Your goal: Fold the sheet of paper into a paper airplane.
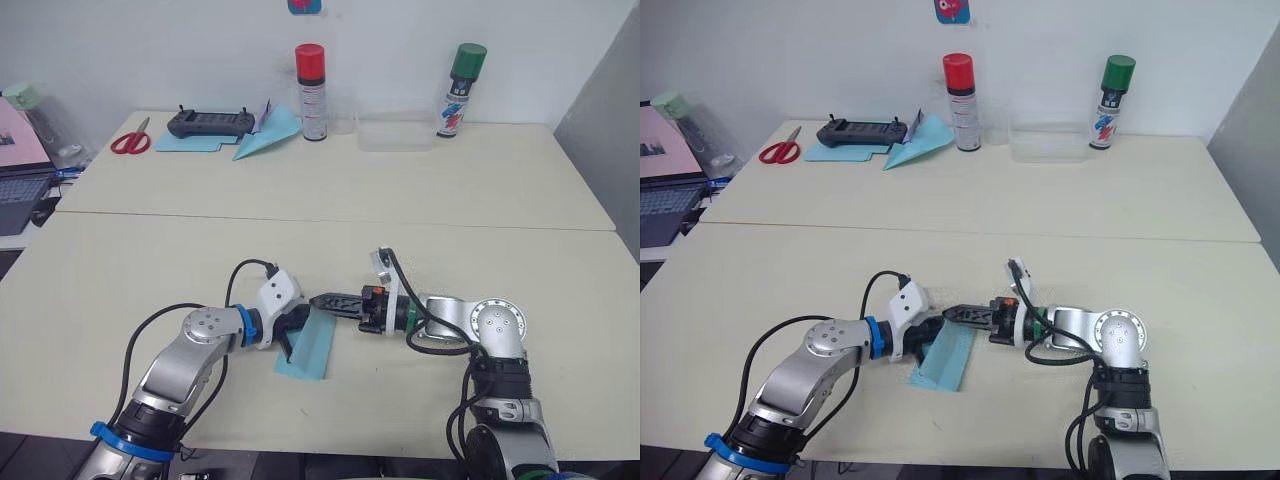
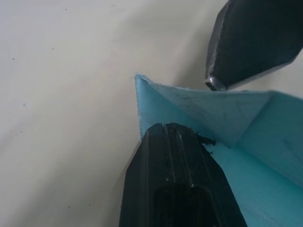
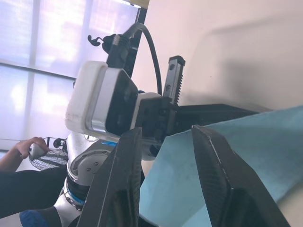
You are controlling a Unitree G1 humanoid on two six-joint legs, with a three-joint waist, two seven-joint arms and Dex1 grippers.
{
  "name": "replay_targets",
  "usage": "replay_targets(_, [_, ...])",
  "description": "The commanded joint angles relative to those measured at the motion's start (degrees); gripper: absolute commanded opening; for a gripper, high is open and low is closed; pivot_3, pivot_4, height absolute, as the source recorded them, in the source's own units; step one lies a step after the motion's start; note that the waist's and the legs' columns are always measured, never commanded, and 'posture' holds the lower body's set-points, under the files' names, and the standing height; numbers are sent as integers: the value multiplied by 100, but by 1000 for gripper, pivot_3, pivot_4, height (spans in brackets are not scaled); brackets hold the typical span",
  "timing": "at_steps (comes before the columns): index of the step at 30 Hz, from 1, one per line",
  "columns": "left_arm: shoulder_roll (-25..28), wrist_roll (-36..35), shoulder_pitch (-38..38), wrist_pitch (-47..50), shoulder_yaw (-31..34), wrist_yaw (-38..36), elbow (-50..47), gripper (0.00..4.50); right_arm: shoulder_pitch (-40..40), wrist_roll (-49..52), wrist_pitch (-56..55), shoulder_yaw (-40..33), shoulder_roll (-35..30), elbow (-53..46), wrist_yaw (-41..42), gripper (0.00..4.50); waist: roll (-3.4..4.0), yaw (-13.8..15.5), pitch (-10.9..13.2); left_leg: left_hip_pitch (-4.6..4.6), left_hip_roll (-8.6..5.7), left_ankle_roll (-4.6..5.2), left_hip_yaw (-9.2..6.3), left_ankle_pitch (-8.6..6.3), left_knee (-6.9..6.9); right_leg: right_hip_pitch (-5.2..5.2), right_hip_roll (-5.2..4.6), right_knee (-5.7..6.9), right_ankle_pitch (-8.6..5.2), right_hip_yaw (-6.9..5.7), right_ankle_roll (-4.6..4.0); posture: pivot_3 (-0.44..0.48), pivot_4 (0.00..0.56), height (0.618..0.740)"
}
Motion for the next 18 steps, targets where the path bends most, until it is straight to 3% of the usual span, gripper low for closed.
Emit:
replay_targets(1, [72,175,102,152,-108,37,183,0,1,124,104,22,-52,-153,101,2070,0,0,0,0,0,0,0,0,0,0,0,0,0,0,0,0,150,740])
replay_targets(3, [84,168,129,159,-97,40,157,0,26,133,126,31,-48,-161,96,2595,0,-1,0,1,0,0,-1,0,0,0,0,0,0,0,0,0,150,740])
replay_targets(8, [118,164,158,177,-70,39,128,0,102,4,61,77,18,-141,25,4403,0,-6,0,0,0,0,0,0,-1,0,0,0,0,0,0,0,150,740])
replay_targets(14, [188,125,147,229,-14,8,121,0,135,-300,-97,332,-34,-198,186,4403,1,-26,1,1,1,0,0,0,-2,-2,1,0,0,0,-1,0,150,740])
replay_targets(18, [386,29,133,349,99,-125,168,0,180,-685,-330,601,-97,-214,405,3066,1,-44,1,1,4,0,1,0,-6,-5,5,0,-1,1,-1,0,150,740])
